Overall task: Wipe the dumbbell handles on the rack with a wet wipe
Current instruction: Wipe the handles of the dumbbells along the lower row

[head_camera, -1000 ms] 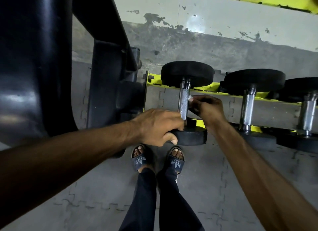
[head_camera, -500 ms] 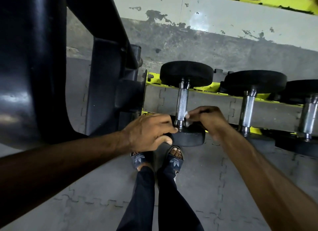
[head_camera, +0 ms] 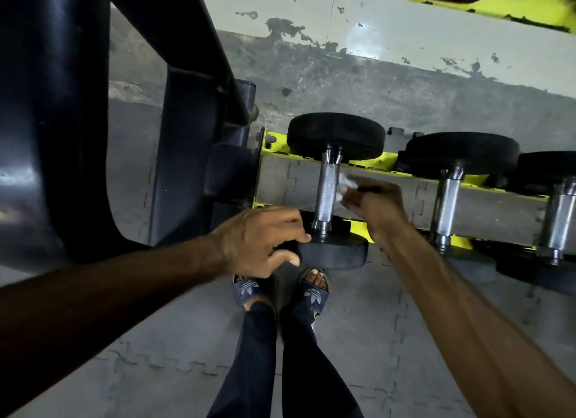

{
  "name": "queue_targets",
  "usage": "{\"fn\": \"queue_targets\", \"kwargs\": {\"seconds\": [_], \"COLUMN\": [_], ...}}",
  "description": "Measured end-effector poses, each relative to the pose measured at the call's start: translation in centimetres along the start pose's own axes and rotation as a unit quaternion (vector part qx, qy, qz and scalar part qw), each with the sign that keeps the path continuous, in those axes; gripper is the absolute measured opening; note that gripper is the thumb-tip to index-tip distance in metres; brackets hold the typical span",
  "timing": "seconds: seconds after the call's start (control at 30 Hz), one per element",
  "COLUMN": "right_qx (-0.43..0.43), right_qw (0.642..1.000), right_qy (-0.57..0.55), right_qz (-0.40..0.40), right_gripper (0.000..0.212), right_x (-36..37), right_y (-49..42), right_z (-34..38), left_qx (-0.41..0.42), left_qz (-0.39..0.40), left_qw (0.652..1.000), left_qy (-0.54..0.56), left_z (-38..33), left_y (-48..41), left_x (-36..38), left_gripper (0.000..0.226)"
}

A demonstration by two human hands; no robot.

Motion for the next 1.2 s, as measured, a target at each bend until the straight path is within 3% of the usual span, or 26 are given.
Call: {"fn": "queue_targets", "kwargs": {"seconds": [0.1, 0.17, 0.3, 0.4, 0.5, 0.6, 0.67, 0.73, 0.83, 0.9, 0.97, 1.03, 1.07, 1.13, 1.2], "right_qx": [0.032, 0.044, 0.094, 0.075, -0.033, -0.262, -0.420, -0.547, -0.578, -0.569, -0.588, -0.595, -0.595, -0.563, -0.534], "right_qw": [0.992, 0.995, 0.995, 0.991, 0.985, 0.958, 0.889, 0.760, 0.562, 0.484, 0.434, 0.386, 0.384, 0.418, 0.416], "right_qy": [-0.109, -0.073, 0.017, -0.104, -0.126, 0.013, 0.169, 0.350, 0.591, 0.657, 0.659, 0.676, 0.686, 0.707, 0.731], "right_qz": [-0.048, -0.047, 0.034, -0.038, -0.114, -0.117, -0.070, -0.035, 0.022, 0.104, 0.180, 0.201, 0.167, 0.086, 0.082], "right_gripper": [0.016, 0.016, 0.019, 0.020, 0.008, 0.014, 0.024, 0.035, 0.041, 0.030, 0.016, 0.015, 0.017, 0.023, 0.027], "right_x": [1.2, 1.7, 2.4, 2.2, 1.5, 0.8, 2.2, 4.6, 7.3, 7.8, 7.7, 8.0, 8.3, 8.5, 8.9], "right_y": [-1.3, -1.5, -1.5, -2.5, -1.7, 0.8, 2.4, 3.8, 3.9, 4.2, 5.4, 5.3, 4.9, 4.3, 4.8], "right_z": [1.2, 0.9, -0.8, 0.5, 1.1, 3.1, 5.0, 6.2, 4.6, 2.4, 1.7, 2.2, 3.2, 5.2, 4.9], "left_qx": [0.014, 0.017, 0.002, 0.002, 0.009, 0.014, 0.017, 0.017, 0.021, 0.022, 0.022, 0.023, 0.023, 0.024, 0.028], "left_qz": [0.002, 0.001, -0.022, -0.029, -0.017, -0.018, -0.020, -0.021, -0.020, -0.023, -0.027, -0.032, -0.033, -0.033, -0.032], "left_qw": [1.000, 0.999, 0.999, 0.998, 0.998, 0.998, 0.997, 0.997, 0.997, 0.997, 0.997, 0.997, 0.997, 0.997, 0.997], "left_qy": [-0.019, -0.038, -0.048, -0.052, -0.056, -0.060, -0.066, -0.071, -0.071, -0.070, -0.067, -0.062, -0.061, -0.063, -0.062], "left_z": [0.2, 0.1, -0.2, -0.2, -0.1, -0.2, -0.2, -0.1, -0.1, -0.1, -0.2, -0.2, -0.2, -0.2, -0.2], "left_y": [0.3, 0.6, 1.1, 1.2, 0.9, 0.8, 0.9, 0.9, 1.0, 1.0, 1.0, 1.0, 1.0, 1.1, 1.2], "left_x": [0.3, 0.5, 0.4, 0.4, 0.3, 0.3, 0.4, 0.4, 0.4, 0.4, 0.4, 0.3, 0.4, 0.5, 0.5], "left_gripper": [0.030, 0.027, 0.025, 0.027, 0.028, 0.027, 0.027, 0.027, 0.027, 0.027, 0.028, 0.029, 0.029, 0.028, 0.027]}}
Point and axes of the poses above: each hand's wrist, its own y-axis away from the middle knuckle, its own x-axis out of the palm, z = x × y, the point moved 8 cm from there along -y, towards the middle knuckle, and after that the axes turned 6 degrees about -z, right-handed, at the moved point
